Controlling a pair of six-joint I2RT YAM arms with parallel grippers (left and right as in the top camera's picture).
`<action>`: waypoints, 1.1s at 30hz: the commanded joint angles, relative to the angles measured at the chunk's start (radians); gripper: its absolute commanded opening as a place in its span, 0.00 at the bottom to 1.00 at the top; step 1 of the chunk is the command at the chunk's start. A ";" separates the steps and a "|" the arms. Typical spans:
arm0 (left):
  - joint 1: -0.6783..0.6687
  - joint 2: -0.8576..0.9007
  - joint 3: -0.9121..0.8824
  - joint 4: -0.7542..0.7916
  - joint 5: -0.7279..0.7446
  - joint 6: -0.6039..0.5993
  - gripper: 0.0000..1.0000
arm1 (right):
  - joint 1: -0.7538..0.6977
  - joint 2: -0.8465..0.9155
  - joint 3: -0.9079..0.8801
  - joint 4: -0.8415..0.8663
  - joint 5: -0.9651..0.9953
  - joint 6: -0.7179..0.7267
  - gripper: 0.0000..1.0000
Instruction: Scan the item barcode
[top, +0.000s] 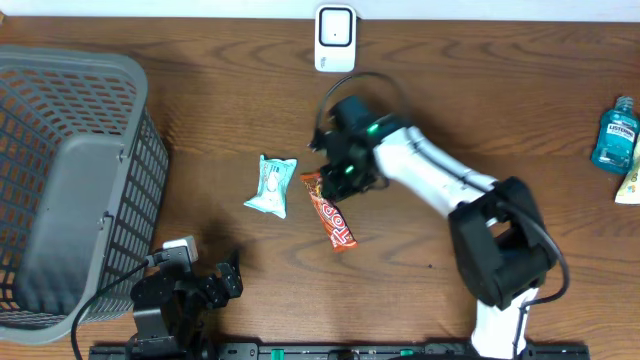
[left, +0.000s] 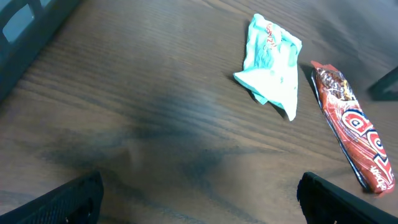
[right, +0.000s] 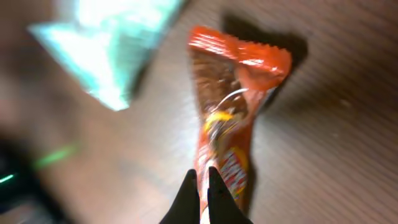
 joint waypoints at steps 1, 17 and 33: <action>0.004 -0.003 -0.006 -0.069 0.000 -0.002 0.98 | -0.091 -0.006 0.014 -0.054 -0.393 -0.174 0.01; 0.004 -0.003 -0.006 -0.069 0.000 -0.002 0.98 | 0.006 -0.018 0.010 -0.156 0.183 0.005 0.83; 0.004 -0.003 -0.006 -0.069 0.000 -0.002 0.98 | 0.238 -0.016 -0.137 0.053 0.704 0.221 0.78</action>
